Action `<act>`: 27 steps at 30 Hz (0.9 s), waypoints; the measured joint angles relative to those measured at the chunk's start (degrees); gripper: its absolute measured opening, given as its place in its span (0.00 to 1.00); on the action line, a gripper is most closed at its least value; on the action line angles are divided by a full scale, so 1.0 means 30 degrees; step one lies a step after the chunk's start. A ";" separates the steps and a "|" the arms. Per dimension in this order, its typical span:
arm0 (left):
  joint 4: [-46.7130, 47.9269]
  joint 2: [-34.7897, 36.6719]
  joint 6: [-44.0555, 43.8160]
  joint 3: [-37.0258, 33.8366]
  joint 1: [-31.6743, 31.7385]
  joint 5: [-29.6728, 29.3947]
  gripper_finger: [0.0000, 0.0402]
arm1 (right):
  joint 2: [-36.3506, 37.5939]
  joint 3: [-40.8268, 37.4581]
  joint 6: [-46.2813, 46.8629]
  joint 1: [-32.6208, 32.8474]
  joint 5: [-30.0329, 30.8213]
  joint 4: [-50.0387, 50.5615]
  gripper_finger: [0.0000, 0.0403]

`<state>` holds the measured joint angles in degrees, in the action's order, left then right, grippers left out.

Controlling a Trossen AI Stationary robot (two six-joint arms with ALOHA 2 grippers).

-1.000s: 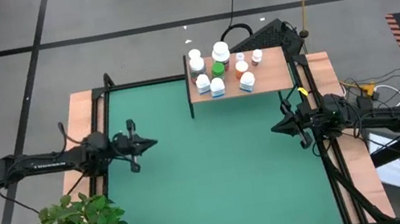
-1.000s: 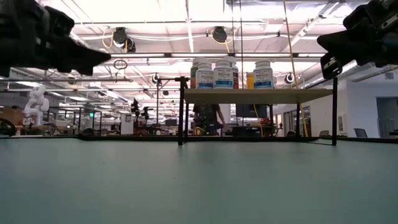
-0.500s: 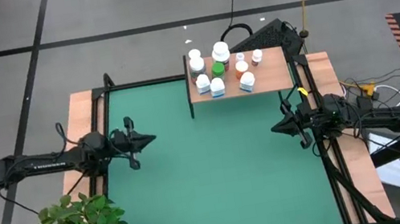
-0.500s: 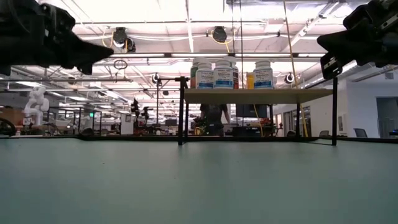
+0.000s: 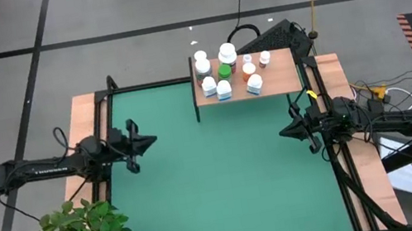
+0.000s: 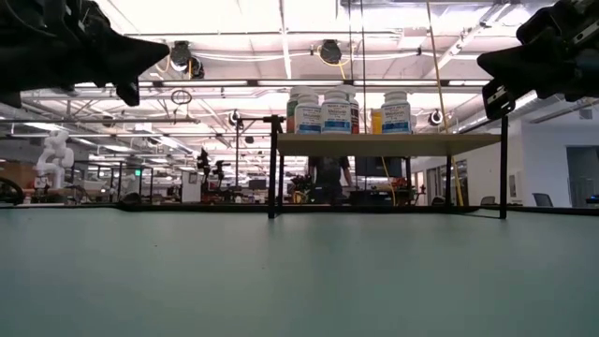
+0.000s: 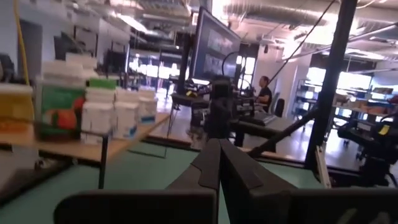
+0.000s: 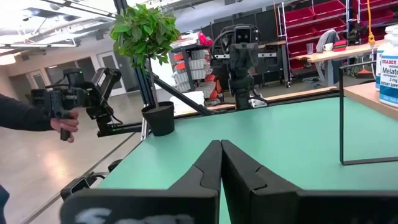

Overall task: Pick and place medicine bottles onto shelf by color
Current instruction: Return to Home Position

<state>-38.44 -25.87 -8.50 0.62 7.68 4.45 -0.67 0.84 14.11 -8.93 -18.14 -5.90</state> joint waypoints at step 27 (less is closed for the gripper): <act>0.4454 0.0000 0.1188 -0.0007 -0.2375 0.1501 0.05 | 0.0000 -0.0015 0.0000 0.0000 0.0001 0.0011 0.00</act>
<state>-25.08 -25.87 -4.94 0.60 0.56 8.95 -0.67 0.80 14.11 -8.93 -18.14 -5.87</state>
